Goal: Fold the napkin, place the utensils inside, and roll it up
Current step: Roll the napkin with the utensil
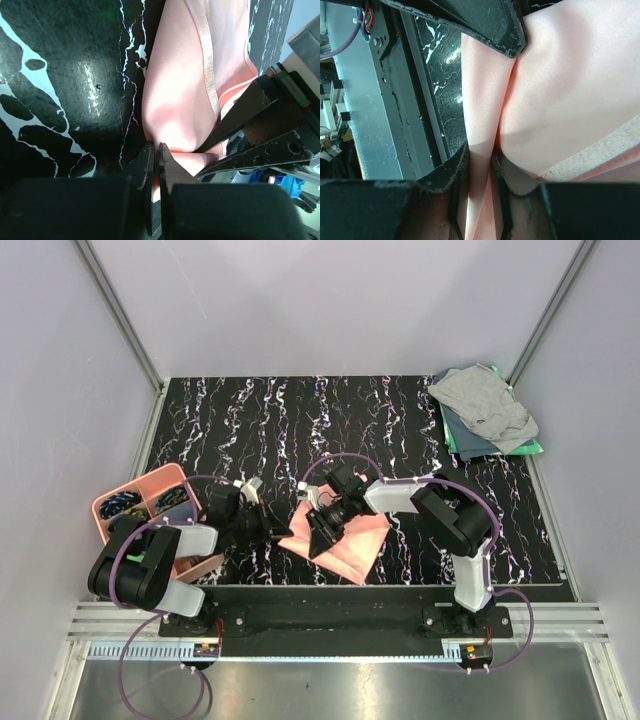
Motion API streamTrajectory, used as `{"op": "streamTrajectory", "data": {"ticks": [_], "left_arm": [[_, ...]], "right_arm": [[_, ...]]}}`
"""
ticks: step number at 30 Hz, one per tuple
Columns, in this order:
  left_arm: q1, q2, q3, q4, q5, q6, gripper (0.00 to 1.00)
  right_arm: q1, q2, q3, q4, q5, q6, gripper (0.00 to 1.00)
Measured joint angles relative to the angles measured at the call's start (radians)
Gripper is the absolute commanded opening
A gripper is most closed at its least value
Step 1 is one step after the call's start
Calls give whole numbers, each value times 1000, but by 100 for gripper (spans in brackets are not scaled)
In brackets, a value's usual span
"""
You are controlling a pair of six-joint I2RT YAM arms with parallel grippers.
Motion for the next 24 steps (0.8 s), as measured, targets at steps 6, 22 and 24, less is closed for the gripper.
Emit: {"op": "streamTrajectory", "data": {"ticks": [6, 22, 24], "left_arm": [[0, 0, -3, 0, 3, 1, 0], [1, 0, 88, -237, -13, 37, 0], [1, 1, 95, -256, -16, 39, 0]], "right_arm": [[-11, -1, 30, -54, -5, 16, 55], [245, -400, -13, -139, 631, -37, 65], [333, -400, -45, -111, 720, -54, 64]]}}
